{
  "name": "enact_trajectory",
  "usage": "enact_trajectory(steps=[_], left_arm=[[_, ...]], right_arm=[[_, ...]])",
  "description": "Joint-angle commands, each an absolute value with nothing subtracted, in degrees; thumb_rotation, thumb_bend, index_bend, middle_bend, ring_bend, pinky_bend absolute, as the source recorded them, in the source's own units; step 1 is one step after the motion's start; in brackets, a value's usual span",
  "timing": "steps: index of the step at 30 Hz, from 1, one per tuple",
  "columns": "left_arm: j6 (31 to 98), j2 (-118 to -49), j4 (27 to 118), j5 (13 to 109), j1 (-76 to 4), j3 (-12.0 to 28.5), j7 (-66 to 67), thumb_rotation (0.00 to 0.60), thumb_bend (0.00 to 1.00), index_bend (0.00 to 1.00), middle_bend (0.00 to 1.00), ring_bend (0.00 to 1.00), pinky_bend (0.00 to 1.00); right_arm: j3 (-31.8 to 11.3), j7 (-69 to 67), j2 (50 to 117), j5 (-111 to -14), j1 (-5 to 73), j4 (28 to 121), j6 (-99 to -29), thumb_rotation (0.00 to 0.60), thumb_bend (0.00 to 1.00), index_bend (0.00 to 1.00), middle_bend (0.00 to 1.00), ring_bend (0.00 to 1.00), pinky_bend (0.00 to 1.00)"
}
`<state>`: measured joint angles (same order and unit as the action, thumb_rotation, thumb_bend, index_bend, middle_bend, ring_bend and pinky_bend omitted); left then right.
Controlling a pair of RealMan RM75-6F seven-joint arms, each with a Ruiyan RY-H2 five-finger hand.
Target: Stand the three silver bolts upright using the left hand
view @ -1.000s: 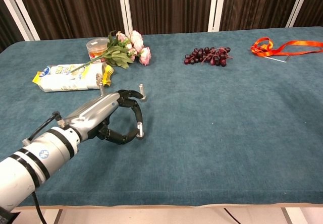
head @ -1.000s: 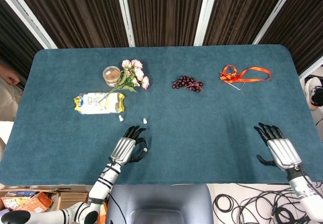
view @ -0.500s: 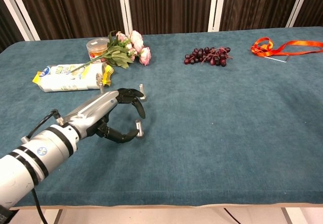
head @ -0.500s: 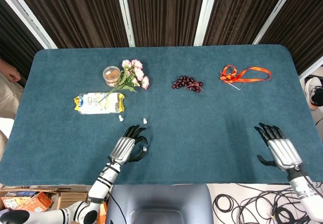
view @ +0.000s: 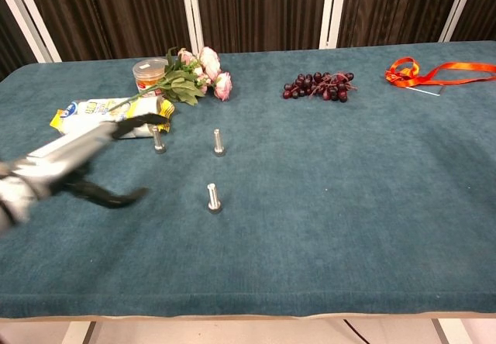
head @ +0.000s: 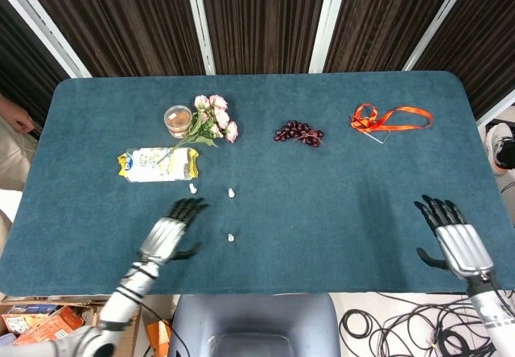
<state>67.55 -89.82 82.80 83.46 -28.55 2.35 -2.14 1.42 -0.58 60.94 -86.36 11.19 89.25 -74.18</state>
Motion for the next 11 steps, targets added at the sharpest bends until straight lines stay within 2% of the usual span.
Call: enact_trajectory(steps=[1,3,6,11], left_arm=[[76.6,-78.1,83.0,87.5,-20.3,-3.8,-7.8,0.6,0.34,0.01,0.0,0.0,0.0],[79.7,-77.3,81.0,88.0,-17.4,-5.3,-7.0,0.6,0.34,0.0,0.0,0.0,0.0],[80.5,-75.4,82.2,89.0,-15.8,-6.7,-4.0,0.6,0.34,0.0,0.0,0.0,0.0],[83.2,-73.9,84.3,91.8,-14.5,-7.1,-1.7,0.6,0.34,0.0,0.0,0.0,0.0]], right_arm=[[2.0,1.6,61.2,-87.0,7.8,88.7,-78.7,0.6,0.24,0.0,0.0,0.0,0.0],[2.0,2.0,61.9,-86.9,6.4,88.5,-80.9,0.6,0.24,0.0,0.0,0.0,0.0],[1.8,3.0,63.0,-87.1,5.2,88.0,-82.9,0.6,0.24,0.0,0.0,0.0,0.0],[1.7,4.0,63.6,-87.5,5.0,88.4,-82.9,0.6,0.24,0.0,0.0,0.0,0.0]])
